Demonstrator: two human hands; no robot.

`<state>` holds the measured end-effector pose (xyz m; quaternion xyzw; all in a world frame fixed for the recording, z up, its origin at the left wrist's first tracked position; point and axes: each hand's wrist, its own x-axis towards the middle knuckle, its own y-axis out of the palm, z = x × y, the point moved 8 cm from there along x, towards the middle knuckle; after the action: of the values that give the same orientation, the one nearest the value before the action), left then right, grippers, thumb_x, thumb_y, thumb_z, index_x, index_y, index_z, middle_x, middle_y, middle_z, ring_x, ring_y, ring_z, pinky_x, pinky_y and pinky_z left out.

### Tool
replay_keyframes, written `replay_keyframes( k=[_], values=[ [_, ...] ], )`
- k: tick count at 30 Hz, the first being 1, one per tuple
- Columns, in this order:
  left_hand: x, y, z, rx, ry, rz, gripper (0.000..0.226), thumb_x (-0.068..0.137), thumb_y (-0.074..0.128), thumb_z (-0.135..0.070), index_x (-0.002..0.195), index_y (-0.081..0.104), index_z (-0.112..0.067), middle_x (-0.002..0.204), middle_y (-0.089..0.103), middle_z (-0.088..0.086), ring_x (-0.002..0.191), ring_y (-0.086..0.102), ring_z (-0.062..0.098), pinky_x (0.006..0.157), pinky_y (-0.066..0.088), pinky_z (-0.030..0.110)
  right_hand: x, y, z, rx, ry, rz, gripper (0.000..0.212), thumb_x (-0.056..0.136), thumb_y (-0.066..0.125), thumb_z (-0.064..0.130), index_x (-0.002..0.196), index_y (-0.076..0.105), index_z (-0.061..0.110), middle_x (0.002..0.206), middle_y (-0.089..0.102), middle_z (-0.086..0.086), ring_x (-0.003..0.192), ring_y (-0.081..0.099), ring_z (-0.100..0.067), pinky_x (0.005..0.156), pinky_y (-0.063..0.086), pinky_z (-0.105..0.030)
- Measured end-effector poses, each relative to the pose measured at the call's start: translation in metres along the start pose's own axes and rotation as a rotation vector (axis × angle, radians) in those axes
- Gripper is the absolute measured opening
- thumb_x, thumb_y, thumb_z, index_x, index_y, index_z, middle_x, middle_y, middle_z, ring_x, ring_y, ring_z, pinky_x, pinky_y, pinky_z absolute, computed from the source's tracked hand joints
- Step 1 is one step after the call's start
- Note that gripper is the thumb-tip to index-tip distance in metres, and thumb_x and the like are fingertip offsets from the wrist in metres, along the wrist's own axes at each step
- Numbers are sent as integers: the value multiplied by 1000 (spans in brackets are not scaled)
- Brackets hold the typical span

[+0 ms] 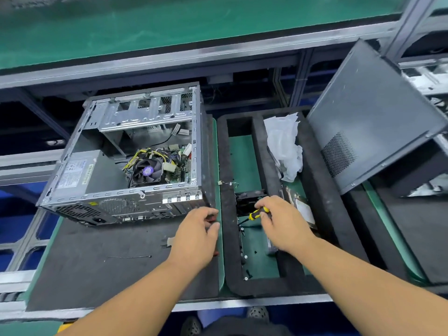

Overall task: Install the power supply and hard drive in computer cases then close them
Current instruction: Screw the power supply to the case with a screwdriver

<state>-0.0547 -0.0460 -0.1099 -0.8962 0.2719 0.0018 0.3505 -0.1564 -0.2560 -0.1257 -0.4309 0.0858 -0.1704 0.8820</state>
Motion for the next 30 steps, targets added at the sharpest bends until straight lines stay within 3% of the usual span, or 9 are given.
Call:
replay_keyframes(
  k=[6,8,11,14,18,20,22,24,30],
  values=[
    [1,9,9,-33,-50,9,24,97,65,-20,116,66,-33,105,59,-6,90,64,7,67,64,39,0,-3,-3,-18,5,-7,23,99,56,20,120,63,27,101,52,14,85,49,-8,76,41,-26],
    [4,7,8,-51,-55,1,22,96,65,-20,114,67,-33,103,60,-7,86,62,4,62,64,36,-2,-12,-6,37,35,-31,23,100,56,19,118,63,30,102,55,15,84,53,-3,76,43,-22],
    [11,9,5,69,-14,6,23,95,67,-24,117,67,-33,100,64,-15,83,61,-4,81,60,33,-6,-30,-15,212,127,-126,26,97,55,16,107,63,39,92,58,19,72,55,1,64,38,-10],
    [16,24,5,35,-72,117,29,93,69,-29,120,63,-38,100,63,-17,81,64,3,77,62,36,-8,-43,-28,481,249,-205,30,97,55,12,100,66,39,72,57,19,48,43,-5,48,36,-14],
    [22,39,-5,112,-30,193,44,91,73,-31,133,60,-33,97,62,-19,78,63,1,76,52,20,-7,-51,-30,641,326,-208,35,98,53,8,96,68,39,68,49,5,55,39,-15,45,35,-28],
    [26,40,-9,83,-27,186,34,92,73,-30,125,64,-35,92,66,-18,74,63,-1,71,52,18,-7,-53,-26,666,335,-205,35,98,52,7,95,69,38,73,52,-3,59,41,-18,50,36,-31],
    [28,37,-13,101,-20,142,12,93,72,-31,99,68,-41,84,69,-17,72,65,-3,70,56,22,-7,-54,-23,685,331,-198,35,98,51,7,95,69,38,73,52,-5,60,41,-19,52,36,-34],
    [29,33,-16,132,0,112,17,94,70,-33,80,65,-42,75,69,-16,71,67,0,72,58,29,-8,-54,-23,693,329,-202,35,97,52,8,95,69,38,71,52,-2,58,39,-18,49,35,-31],
    [23,20,6,96,-126,12,20,93,69,-34,75,66,-27,69,70,-8,70,69,16,71,58,36,-7,-48,-35,540,333,-264,30,96,53,11,96,66,38,64,53,15,49,41,-9,45,38,-23]
  ],
)
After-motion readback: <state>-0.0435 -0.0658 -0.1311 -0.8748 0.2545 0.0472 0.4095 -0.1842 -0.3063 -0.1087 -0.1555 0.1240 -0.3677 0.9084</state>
